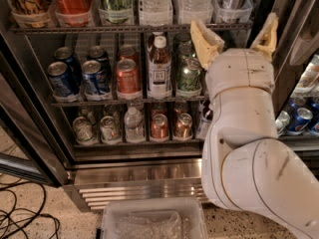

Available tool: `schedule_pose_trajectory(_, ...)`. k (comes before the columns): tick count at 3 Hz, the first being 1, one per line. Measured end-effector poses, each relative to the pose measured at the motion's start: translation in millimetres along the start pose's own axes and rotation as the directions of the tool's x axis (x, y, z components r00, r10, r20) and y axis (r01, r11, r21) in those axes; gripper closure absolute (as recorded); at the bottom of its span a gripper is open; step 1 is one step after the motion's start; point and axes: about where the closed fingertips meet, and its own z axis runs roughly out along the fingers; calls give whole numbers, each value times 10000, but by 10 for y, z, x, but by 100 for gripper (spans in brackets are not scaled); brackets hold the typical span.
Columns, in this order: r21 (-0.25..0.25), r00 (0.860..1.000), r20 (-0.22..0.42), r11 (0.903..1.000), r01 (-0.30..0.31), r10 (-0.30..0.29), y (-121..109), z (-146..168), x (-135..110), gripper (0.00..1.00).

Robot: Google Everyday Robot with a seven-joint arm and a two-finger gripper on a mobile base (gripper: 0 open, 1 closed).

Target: Pick redbull can from top shelf of fridge

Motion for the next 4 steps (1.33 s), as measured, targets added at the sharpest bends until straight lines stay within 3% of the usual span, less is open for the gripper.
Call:
schedule_pose_trajectory(1,635,9858,-522,9846,1629,-1598,-240,-14,53,19)
schedule_pose_trajectory(2,-152,9943,265,9945,1041,-1036,-273,131,-81,26)
schedule_pose_trajectory(3,-775,9955,901,9963,378,-307,-198,196,-187,26)
schedule_pose_trajectory(4,-1228,9951,990,9924,32,91,-168,288,-229,33)
